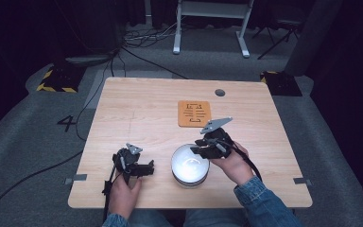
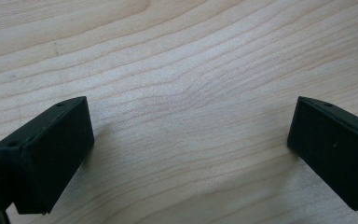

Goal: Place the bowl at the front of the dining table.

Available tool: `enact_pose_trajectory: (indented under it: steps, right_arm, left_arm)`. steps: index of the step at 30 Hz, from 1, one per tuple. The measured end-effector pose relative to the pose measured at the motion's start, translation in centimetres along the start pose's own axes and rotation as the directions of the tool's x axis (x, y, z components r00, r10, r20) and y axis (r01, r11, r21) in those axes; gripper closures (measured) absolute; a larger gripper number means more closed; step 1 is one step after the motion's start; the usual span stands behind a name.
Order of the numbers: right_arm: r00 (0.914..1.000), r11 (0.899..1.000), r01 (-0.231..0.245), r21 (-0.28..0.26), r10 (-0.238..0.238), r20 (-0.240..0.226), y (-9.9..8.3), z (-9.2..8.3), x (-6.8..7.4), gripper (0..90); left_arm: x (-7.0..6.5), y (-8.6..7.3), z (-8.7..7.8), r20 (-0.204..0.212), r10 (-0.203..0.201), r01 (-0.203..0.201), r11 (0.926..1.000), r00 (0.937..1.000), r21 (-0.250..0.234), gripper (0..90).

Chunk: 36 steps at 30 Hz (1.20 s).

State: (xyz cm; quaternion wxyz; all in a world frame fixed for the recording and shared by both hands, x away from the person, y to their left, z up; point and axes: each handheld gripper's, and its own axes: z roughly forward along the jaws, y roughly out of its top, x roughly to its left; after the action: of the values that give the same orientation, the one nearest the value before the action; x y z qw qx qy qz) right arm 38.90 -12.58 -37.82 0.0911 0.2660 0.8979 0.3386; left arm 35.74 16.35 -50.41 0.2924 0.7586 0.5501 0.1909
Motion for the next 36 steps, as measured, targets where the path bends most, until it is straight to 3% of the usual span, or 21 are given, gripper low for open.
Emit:
enact_pose_trajectory:
  steps: [2, 3, 9, 13, 14, 17, 22, 26, 36]
  right_arm:
    - [0.9997, 0.999, 0.023, 0.037, -0.023, 0.004, 0.1, 0.6, 0.0, 70.1]
    - [0.9998, 0.999, 0.015, 0.037, -0.015, -0.014, 0.2, 0.8, 0.0, 70.8]
    - [0.9999, 0.999, 0.004, 0.053, -0.003, -0.016, 0.2, 1.0, -0.4, 77.5]
    - [0.9994, 0.997, 0.035, 0.066, -0.034, -0.006, 0.2, 0.8, -0.4, 80.1]
    - [0.9981, 0.996, 0.061, 0.066, -0.061, 0.002, 0.3, 0.8, -0.4, 80.5]
    - [0.9993, 0.996, 0.038, 0.077, -0.037, -0.007, 0.3, 0.7, -0.4, 81.0]
    - [0.9986, 0.997, 0.052, 0.065, -0.052, 0.007, 0.6, 0.1, -0.6, 81.2]
    - [0.9997, 0.998, 0.025, 0.057, -0.025, -0.002, 1.0, -0.5, -0.5, 81.3]
    - [0.9997, 0.999, 0.024, 0.02, -0.024, -0.008, 2.0, -2.1, -0.9, 81.5]
  left_arm:
    - [0.0, 0.0, 0.0, 0.0, 0.0, 0.0, 1.0, 1.0, 0.0, 0.5]
    - [0.0, 0.0, 0.0, 0.0, 0.0, 0.0, 1.0, 1.0, 0.0, 0.4]
    - [0.0, 0.0, 0.0, 0.0, 0.0, 0.0, 1.0, 1.0, 0.0, 0.4]
    - [0.0, 0.0, 0.0, 0.0, 0.0, 0.0, 1.0, 1.0, 0.0, 0.5]
    - [0.0, 0.0, 0.0, 0.002, 0.0, 0.0, 1.0, 1.0, 0.0, 0.4]
    - [0.0, 0.0, 0.0, 0.001, -0.001, 0.001, 1.0, 1.0, 0.0, 0.5]
    - [0.0, 0.0, 0.0, 0.002, 0.0, 0.0, 1.0, 1.0, -0.002, 0.5]
    - [0.0, 0.0, 0.0, 0.0, 0.0, 0.0, 1.0, 1.0, 0.0, 0.4]
    - [0.0, 0.0, 0.0, 0.002, -0.001, 0.001, 1.0, 1.0, 0.0, 0.5]
